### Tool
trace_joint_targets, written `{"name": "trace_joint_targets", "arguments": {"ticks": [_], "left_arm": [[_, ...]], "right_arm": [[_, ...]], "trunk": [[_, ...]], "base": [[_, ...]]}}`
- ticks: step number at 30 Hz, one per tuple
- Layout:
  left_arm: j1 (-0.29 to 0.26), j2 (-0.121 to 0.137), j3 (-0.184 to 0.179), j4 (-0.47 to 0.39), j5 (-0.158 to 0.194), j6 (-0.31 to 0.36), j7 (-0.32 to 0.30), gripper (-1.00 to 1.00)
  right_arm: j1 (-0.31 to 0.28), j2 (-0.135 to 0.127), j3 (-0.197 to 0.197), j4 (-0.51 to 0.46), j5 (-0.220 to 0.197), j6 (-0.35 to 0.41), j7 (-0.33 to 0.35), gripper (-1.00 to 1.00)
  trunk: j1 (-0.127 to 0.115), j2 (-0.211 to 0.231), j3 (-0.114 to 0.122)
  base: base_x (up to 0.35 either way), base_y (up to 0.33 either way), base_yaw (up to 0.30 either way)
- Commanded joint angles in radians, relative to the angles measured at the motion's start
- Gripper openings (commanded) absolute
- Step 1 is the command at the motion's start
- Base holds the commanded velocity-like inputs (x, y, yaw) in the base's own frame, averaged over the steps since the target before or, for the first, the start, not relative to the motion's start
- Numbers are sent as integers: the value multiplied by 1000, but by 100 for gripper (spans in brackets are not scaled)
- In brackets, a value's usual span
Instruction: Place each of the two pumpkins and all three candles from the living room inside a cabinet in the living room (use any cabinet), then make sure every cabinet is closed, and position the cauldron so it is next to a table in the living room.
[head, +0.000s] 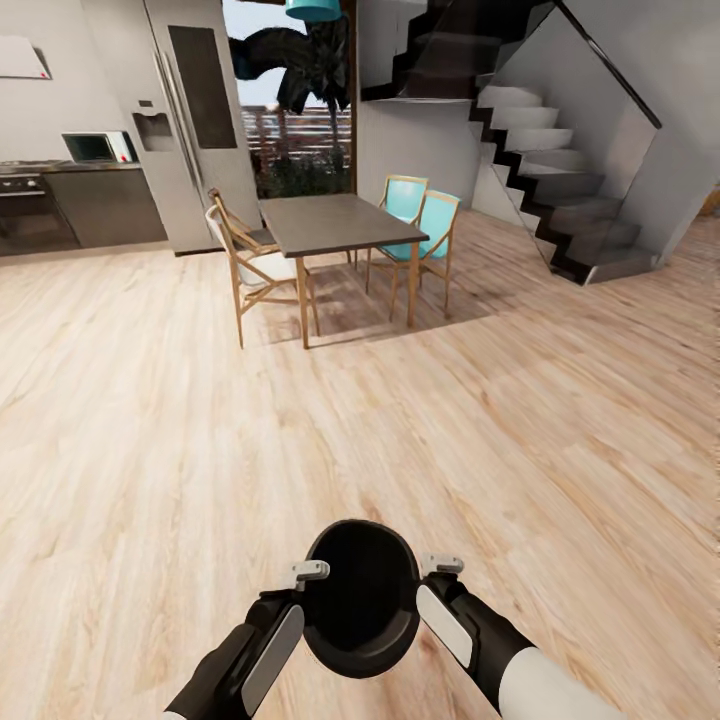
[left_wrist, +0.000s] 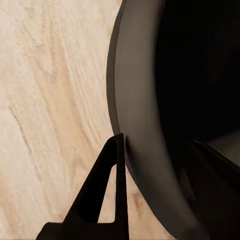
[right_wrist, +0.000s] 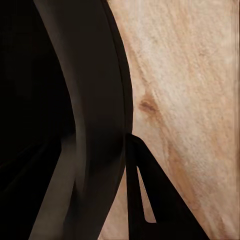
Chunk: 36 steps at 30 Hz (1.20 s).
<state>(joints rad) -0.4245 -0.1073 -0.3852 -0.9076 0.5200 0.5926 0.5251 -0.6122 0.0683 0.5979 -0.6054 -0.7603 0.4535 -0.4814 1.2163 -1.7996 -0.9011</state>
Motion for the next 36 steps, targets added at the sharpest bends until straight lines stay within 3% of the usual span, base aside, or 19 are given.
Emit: {"name": "trace_joint_targets", "arguments": {"ticks": [1, 36], "left_arm": [[0, 0, -6, -25, 40, -11, -2, -100], [-1, 0, -6, -32, 40, -11, -2, -100]], "right_arm": [[-1, -1, 5, -1, -8, 4, -8, -100], [-1, -1, 5, -1, -12, 4, -8, -100]], "trunk": [[0, 0, -1], [0, 0, 6]], "base": [[237, 0, -263], [22, 0, -276]]}}
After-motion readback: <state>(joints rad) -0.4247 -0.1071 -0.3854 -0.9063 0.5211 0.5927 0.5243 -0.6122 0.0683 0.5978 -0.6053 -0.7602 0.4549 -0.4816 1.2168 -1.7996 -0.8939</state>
